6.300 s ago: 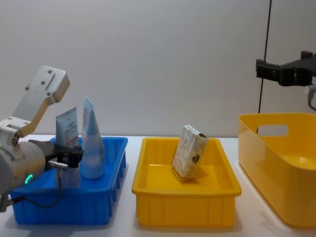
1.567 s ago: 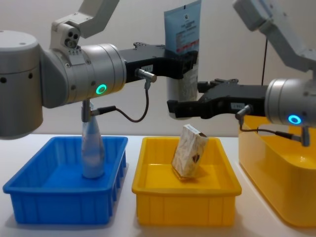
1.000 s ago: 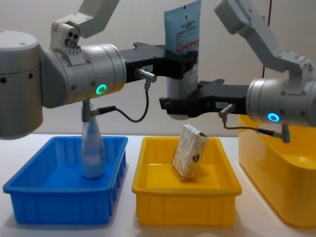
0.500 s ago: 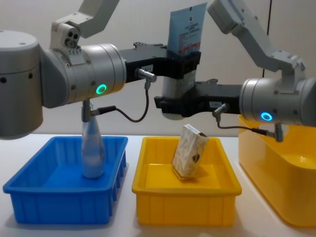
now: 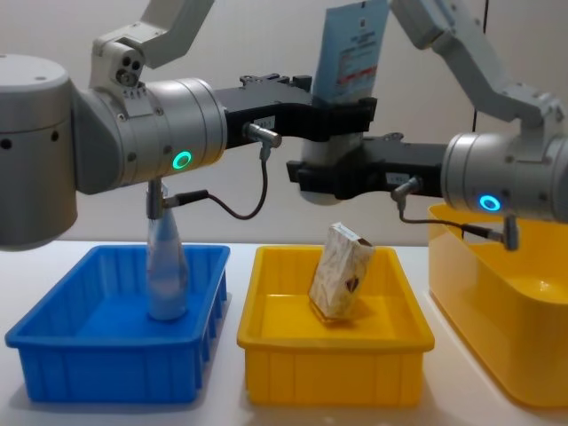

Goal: Bimanual collaborative sorting of washing and personal care products

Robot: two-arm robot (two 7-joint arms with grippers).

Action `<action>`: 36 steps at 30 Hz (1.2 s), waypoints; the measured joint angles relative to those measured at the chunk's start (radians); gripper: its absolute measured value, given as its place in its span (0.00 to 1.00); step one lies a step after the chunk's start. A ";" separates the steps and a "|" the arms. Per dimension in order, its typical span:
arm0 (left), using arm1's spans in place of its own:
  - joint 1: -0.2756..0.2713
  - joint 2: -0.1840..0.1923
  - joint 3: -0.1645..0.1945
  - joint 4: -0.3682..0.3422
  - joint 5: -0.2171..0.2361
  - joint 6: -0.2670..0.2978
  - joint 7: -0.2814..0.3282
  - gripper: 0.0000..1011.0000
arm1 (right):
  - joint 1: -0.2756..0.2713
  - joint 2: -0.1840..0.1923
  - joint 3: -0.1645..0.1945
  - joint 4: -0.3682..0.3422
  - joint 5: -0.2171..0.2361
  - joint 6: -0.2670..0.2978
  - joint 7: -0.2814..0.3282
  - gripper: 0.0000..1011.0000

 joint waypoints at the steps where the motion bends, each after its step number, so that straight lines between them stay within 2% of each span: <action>1: 0.000 0.000 0.000 0.000 0.000 0.000 0.000 0.88 | -0.002 0.001 0.002 -0.004 0.001 0.001 -0.003 0.62; 5: 0.000 0.000 0.000 0.000 0.000 0.000 0.000 0.99 | -0.017 0.009 0.015 -0.026 0.009 0.013 -0.028 0.62; 18: 0.000 0.000 0.000 0.000 0.000 0.000 0.000 0.99 | -0.057 0.030 0.060 -0.082 0.011 0.087 -0.122 0.62; 36: 0.000 0.000 0.000 0.000 0.000 0.000 0.000 0.99 | -0.126 0.049 0.165 -0.165 -0.001 0.205 -0.273 0.62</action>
